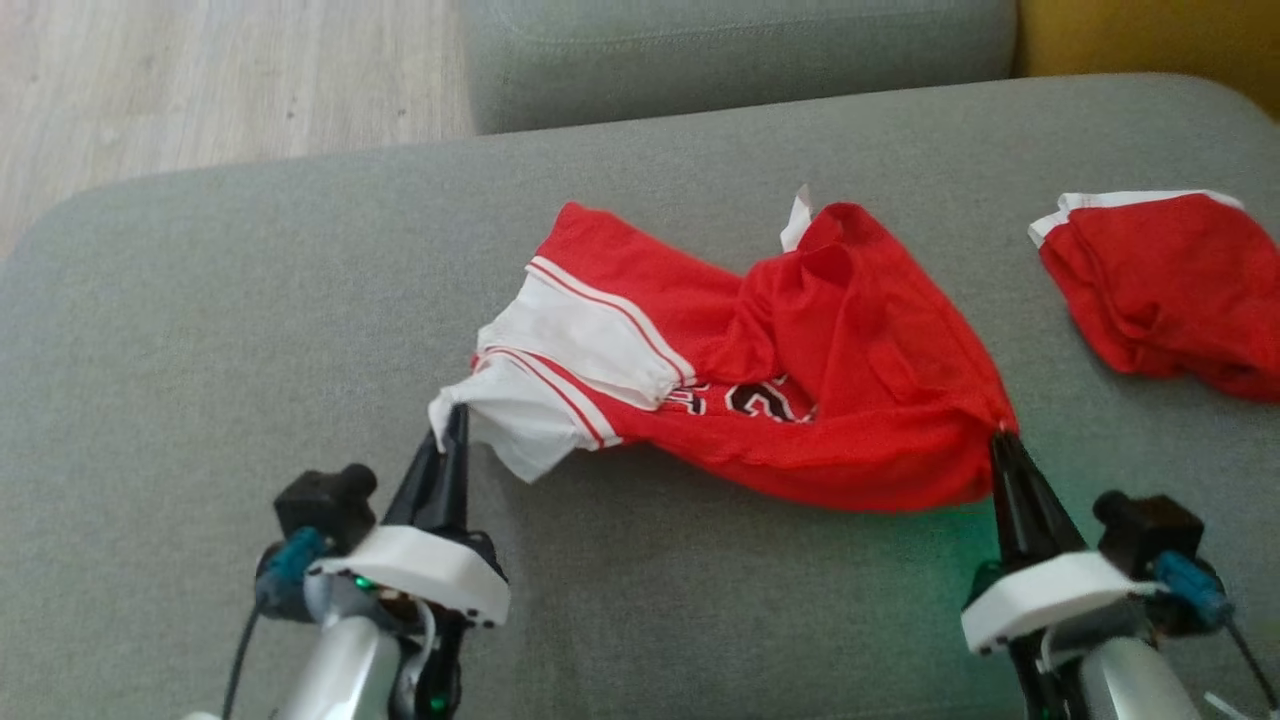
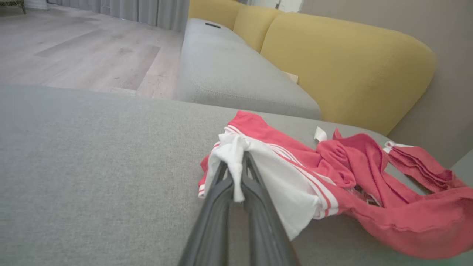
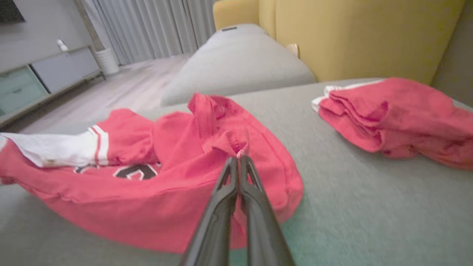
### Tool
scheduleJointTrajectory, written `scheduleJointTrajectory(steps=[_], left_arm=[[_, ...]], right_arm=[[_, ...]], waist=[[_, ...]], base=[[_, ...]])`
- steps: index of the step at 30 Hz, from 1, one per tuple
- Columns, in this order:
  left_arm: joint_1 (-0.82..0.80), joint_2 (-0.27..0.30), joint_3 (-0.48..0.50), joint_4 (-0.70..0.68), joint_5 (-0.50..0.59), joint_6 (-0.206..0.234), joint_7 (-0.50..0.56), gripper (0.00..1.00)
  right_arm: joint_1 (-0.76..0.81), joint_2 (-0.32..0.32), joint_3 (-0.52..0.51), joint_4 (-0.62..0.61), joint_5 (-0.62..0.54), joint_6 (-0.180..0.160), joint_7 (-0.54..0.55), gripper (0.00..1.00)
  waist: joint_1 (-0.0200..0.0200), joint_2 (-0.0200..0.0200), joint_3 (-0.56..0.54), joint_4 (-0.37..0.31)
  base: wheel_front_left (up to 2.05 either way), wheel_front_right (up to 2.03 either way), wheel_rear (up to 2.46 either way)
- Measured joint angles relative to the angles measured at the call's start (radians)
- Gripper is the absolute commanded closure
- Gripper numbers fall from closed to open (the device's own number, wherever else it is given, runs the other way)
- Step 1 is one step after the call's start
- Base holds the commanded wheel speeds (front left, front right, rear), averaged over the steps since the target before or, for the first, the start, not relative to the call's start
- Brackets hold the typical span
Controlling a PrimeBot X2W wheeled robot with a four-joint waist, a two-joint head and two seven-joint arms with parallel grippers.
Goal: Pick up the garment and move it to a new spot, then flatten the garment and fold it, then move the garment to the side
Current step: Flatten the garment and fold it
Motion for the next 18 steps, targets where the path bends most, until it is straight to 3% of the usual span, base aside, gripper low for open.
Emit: scheduleJointTrajectory(steps=[6, 9, 13, 18], left_arm=[[0.002, 0.005, 0.074, -0.070, 0.000, -0.014, 0.000, 1.00], [-0.026, 0.017, 0.107, -0.106, -0.001, -0.023, 0.000, 1.00], [-0.148, 0.041, 0.135, -0.157, -0.008, -0.027, 0.017, 1.00], [-0.375, 0.056, 0.158, -0.230, -0.019, -0.030, 0.075, 1.00]], right_arm=[[0.001, -0.008, 0.078, -0.202, 0.141, 0.000, 0.034, 1.00], [-0.001, -0.047, 0.120, -0.309, 0.229, 0.000, 0.045, 1.00], [-0.036, -0.106, 0.121, -0.406, 0.287, 0.000, 0.049, 1.00], [-0.183, -0.134, 0.117, -0.493, 0.312, 0.000, 0.056, 1.00]], waist=[[0.0000, 0.0000, -0.029, -0.005], [0.0000, 0.0000, -0.041, -0.005], [0.0000, 0.0000, -0.054, -0.001], [0.0000, 0.0000, -0.070, 0.003]], base=[[0.00, 0.00, 0.00], [0.00, 0.00, 0.00], [0.00, 0.00, 0.00], [0.00, 0.00, 0.00]])
